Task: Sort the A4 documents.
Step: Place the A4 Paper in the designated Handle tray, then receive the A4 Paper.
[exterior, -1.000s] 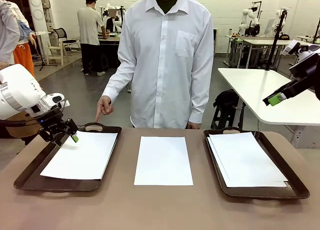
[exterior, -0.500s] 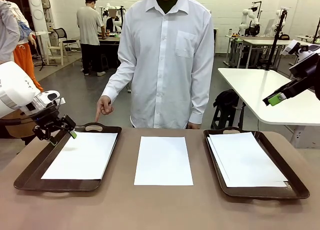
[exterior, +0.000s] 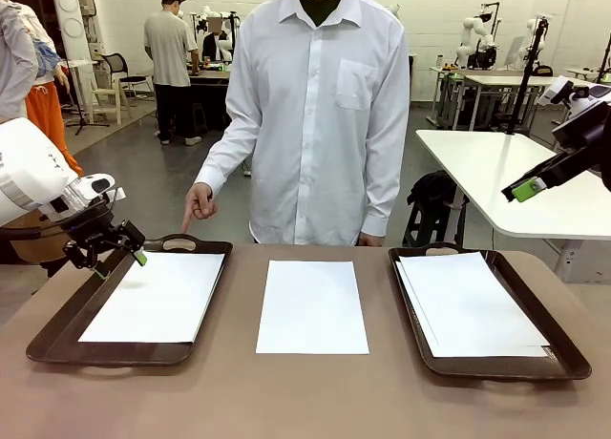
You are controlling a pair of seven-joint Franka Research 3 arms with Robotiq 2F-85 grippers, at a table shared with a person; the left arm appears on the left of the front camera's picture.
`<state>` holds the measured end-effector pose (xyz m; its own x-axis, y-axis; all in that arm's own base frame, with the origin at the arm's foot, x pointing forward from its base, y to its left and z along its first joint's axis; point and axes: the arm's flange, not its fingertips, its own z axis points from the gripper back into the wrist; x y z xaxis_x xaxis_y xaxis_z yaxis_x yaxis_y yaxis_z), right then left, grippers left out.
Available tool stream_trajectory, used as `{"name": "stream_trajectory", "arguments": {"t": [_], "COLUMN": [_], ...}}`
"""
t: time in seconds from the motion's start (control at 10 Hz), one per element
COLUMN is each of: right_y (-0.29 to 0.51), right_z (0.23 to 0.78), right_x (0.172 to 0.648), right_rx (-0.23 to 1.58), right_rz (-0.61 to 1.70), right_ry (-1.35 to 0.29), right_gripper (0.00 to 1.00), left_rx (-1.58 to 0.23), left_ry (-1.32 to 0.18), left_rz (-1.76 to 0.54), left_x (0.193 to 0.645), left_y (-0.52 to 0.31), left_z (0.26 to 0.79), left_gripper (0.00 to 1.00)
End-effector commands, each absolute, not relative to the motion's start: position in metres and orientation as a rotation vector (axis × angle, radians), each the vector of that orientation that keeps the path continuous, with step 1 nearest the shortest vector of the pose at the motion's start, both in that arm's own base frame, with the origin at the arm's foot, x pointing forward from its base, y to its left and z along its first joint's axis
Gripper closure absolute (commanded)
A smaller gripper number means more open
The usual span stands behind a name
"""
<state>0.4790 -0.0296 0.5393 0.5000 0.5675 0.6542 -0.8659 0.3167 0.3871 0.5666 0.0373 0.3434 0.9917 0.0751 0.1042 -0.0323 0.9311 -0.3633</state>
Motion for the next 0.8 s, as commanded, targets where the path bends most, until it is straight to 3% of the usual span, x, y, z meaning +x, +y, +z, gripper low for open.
{"name": "stream_trajectory", "arguments": {"t": [0.0,0.7], "right_y": [-0.0282,-0.0282], "right_z": [0.5385,0.5385], "right_x": [0.4791,0.4791], "right_rx": [0.789,0.789], "right_rz": [0.987,0.987], "right_ry": [-0.441,-0.441], "right_gripper": [0.00,0.00], "left_rx": [-0.361,-0.361], "left_ry": [-0.120,-0.120], "left_rz": [0.048,0.048], "left_x": [0.5688,0.5688], "left_y": [0.0399,0.0399], "left_z": [0.3438,0.3438], "left_gripper": [0.00,0.00]}}
